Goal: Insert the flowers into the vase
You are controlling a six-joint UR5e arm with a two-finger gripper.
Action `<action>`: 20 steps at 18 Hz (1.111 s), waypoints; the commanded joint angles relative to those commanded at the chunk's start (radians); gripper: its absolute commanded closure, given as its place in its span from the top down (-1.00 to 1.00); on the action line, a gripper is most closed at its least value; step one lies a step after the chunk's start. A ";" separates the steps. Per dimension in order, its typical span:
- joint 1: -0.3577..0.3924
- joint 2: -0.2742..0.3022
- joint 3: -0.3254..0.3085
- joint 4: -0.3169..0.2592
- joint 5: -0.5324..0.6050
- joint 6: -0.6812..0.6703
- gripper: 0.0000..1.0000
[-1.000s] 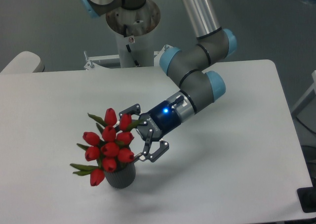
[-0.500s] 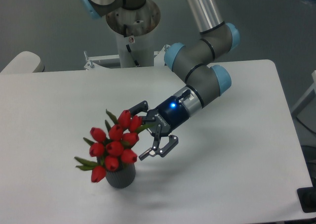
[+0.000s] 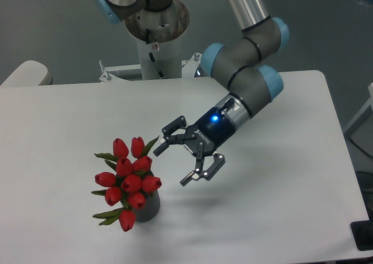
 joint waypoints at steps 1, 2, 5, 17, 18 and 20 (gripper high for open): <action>0.002 0.017 0.017 0.002 0.066 -0.008 1.00; 0.002 0.032 0.035 -0.003 0.117 -0.017 1.00; 0.000 0.072 0.095 -0.008 0.307 -0.049 1.00; -0.040 0.089 0.348 -0.280 1.022 0.168 1.00; -0.034 0.085 0.368 -0.296 1.035 0.205 1.00; -0.018 0.078 0.381 -0.298 1.064 0.260 1.00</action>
